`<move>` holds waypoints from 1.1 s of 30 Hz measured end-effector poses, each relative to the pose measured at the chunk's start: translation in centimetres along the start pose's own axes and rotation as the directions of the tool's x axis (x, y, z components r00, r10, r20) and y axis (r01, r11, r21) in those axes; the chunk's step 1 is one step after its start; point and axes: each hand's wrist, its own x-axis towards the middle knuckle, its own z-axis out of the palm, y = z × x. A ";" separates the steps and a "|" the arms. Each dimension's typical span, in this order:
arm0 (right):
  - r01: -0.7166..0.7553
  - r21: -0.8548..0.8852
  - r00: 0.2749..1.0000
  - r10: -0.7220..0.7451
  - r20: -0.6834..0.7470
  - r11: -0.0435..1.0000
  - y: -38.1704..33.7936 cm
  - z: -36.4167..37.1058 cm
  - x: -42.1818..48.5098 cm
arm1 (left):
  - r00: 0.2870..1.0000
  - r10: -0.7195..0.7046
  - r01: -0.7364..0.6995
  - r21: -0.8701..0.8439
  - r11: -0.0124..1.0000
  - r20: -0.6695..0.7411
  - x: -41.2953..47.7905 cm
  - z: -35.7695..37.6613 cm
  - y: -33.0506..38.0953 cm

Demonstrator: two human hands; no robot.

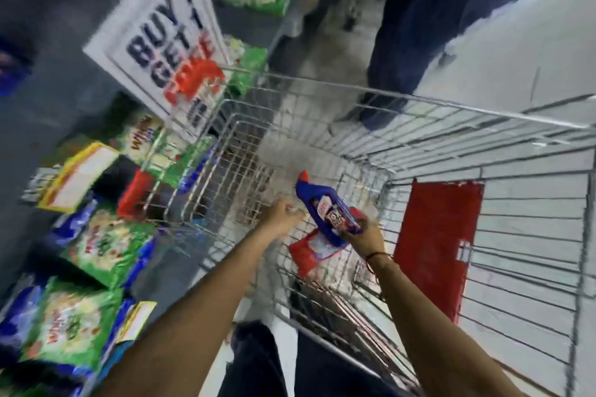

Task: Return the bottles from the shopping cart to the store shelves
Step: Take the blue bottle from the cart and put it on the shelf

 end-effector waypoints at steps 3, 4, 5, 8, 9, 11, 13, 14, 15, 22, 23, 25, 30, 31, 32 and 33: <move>-0.073 0.013 0.995 0.072 0.063 0.997 2.0 0.2 1.8 | 0.998 -0.060 0.060 -0.011 0.998 0.008 3.5 1.8 -1.0; -0.063 0.037 0.996 0.061 0.073 0.997 2.4 0.4 2.3 | 0.997 -0.072 0.073 -0.039 0.997 0.012 4.6 2.4 -1.5; -0.051 0.065 0.996 0.046 0.075 0.997 2.7 0.6 2.9 | 0.995 -0.098 0.099 -0.099 0.990 0.015 5.8 3.0 -1.9; -0.055 0.100 0.994 0.045 0.097 0.993 3.9 1.1 4.5 | 0.961 -0.271 0.271 -0.416 0.868 0.059 8.7 5.1 -1.4; -0.045 0.083 0.993 0.036 0.114 0.995 4.2 1.2 4.8 | 0.946 -0.306 0.316 -0.535 0.784 0.109 9.3 5.8 -1.0; -0.002 0.043 0.989 -0.004 0.145 0.999 4.5 1.3 5.4 | 0.921 -0.299 0.382 -0.723 0.575 0.249 10.0 7.1 -0.4; 0.041 -0.006 0.988 -0.040 0.149 0.999 4.1 1.4 5.3 | 0.916 -0.262 0.396 -0.800 0.452 0.305 10.1 7.8 -0.4; 0.060 -0.005 0.988 -0.058 0.140 0.998 3.9 1.4 5.1 | 0.917 -0.259 0.391 -0.816 0.426 0.304 9.9 7.8 -0.4; 0.084 0.013 0.988 -0.085 0.131 0.996 3.5 1.2 4.7 | 0.918 -0.266 0.385 -0.824 0.415 0.295 9.6 7.6 -0.3; 0.198 0.297 0.967 -0.236 0.097 0.934 -3.2 -1.4 0.5 | 0.997 -0.042 0.072 -0.689 0.721 0.060 4.9 0.6 3.8; 0.223 0.328 0.961 -0.263 0.082 0.918 -4.4 -1.8 -0.1 | 1.000 -0.013 0.020 -0.667 0.744 0.014 3.9 -0.6 4.6; 0.294 0.363 0.943 -0.330 0.040 0.884 -6.7 -2.5 -1.4 | 0.994 0.062 -0.104 -0.641 0.761 -0.089 1.7 -2.9 6.0; 0.444 0.388 0.881 -0.472 -0.025 0.808 -11.6 -3.1 -4.7 | 0.933 0.214 -0.353 -0.608 0.711 -0.290 -4.0 -7.6 8.1; 0.467 0.382 0.869 -0.493 -0.034 0.797 -12.3 -3.1 -5.4 | 0.920 0.231 -0.384 -0.607 0.696 -0.318 -5.0 -8.5 8.1; 0.488 0.378 0.858 -0.513 -0.041 0.787 -13.1 -3.0 -6.2 | 0.907 0.240 -0.411 -0.607 0.681 -0.346 -6.1 -9.2 8.1; 0.507 0.378 0.846 -0.532 -0.046 0.775 -13.8 -2.8 -7.0 | 0.893 0.249 -0.438 -0.597 0.673 -0.375 -7.0 -9.9 7.8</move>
